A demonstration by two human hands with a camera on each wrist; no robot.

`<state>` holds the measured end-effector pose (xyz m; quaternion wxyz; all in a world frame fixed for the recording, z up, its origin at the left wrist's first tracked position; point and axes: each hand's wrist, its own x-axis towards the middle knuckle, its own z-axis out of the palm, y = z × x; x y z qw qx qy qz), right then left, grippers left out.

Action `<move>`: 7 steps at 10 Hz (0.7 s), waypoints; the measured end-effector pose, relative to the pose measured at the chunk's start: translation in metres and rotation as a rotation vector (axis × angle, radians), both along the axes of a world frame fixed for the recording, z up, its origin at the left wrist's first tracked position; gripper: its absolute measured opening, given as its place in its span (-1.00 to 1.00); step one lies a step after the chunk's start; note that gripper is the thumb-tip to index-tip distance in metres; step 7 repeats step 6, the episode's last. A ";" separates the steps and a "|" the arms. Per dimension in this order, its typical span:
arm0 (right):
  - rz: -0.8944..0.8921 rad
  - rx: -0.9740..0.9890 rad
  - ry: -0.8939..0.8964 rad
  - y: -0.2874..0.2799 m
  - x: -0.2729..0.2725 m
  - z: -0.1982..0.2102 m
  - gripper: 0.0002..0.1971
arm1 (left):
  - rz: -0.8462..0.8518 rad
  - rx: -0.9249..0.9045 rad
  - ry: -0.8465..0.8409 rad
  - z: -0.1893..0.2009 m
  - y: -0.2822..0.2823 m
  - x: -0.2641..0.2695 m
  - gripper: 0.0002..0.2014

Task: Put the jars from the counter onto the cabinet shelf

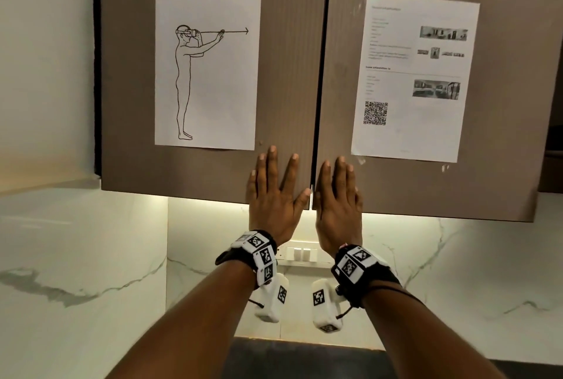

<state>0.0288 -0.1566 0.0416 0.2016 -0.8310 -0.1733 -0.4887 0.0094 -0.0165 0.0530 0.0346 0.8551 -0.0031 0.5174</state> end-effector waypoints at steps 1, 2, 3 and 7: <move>-0.005 -0.027 0.022 0.001 0.016 0.000 -0.26 | 0.017 -0.005 0.031 0.000 0.000 0.016 -0.25; -0.004 -0.028 0.019 0.003 0.023 0.000 -0.28 | 0.033 -0.012 0.038 0.000 -0.002 0.028 -0.24; -0.010 -0.034 -0.019 0.002 0.025 -0.002 -0.32 | 0.047 -0.017 0.040 0.002 -0.003 0.033 -0.24; 0.372 0.114 0.131 -0.022 -0.014 0.013 -0.39 | -0.210 -0.086 0.132 -0.027 -0.002 -0.022 -0.32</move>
